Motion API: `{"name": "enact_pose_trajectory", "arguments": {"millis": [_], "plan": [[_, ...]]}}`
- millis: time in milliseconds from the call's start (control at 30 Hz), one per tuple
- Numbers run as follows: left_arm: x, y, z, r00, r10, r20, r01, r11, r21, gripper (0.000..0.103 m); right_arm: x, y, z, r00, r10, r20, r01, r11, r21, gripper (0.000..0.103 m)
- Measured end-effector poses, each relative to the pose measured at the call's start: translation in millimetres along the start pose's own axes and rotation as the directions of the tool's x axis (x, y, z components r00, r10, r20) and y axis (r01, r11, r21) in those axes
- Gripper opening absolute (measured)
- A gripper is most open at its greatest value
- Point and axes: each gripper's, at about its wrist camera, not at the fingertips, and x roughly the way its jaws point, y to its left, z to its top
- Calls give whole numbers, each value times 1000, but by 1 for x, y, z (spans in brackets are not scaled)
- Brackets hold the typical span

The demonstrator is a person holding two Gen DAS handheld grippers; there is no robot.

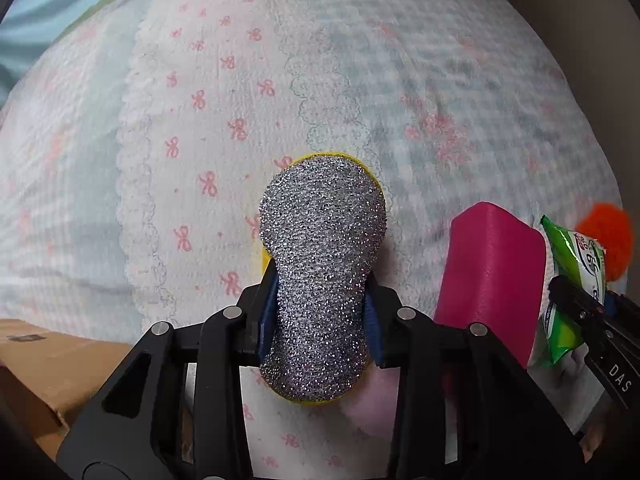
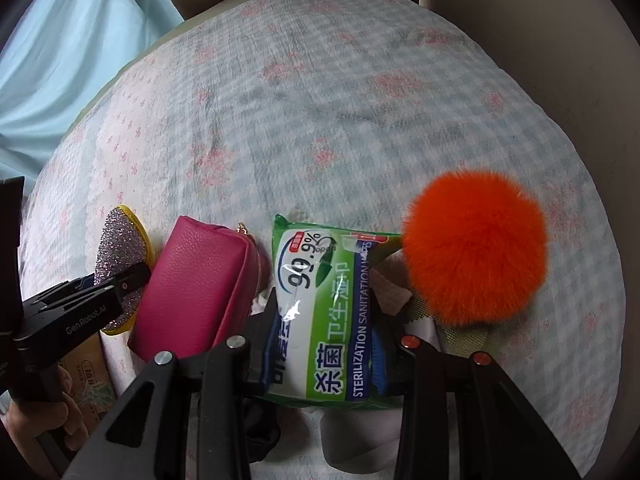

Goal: Organize soft objects
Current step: 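Carry the sponge and wipe pack together over the cardboard box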

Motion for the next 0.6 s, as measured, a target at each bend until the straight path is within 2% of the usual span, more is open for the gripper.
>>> {"name": "enact_pose_trajectory", "arguments": {"millis": [267, 367, 600], "plan": [[-28, -3, -5, 999, -12, 31, 12, 1000, 1, 32, -14, -6, -6, 1000, -10, 18, 10, 1000, 10, 34], [-45, -12, -9, 999, -17, 48, 17, 1000, -2, 32, -23, -8, -10, 1000, -10, 28, 10, 1000, 9, 34], [-88, -5, -13, 993, -35, 111, 37, 999, -17, 31, -53, 1, -14, 998, 3, 64, -2, 1000, -22, 32]]}}
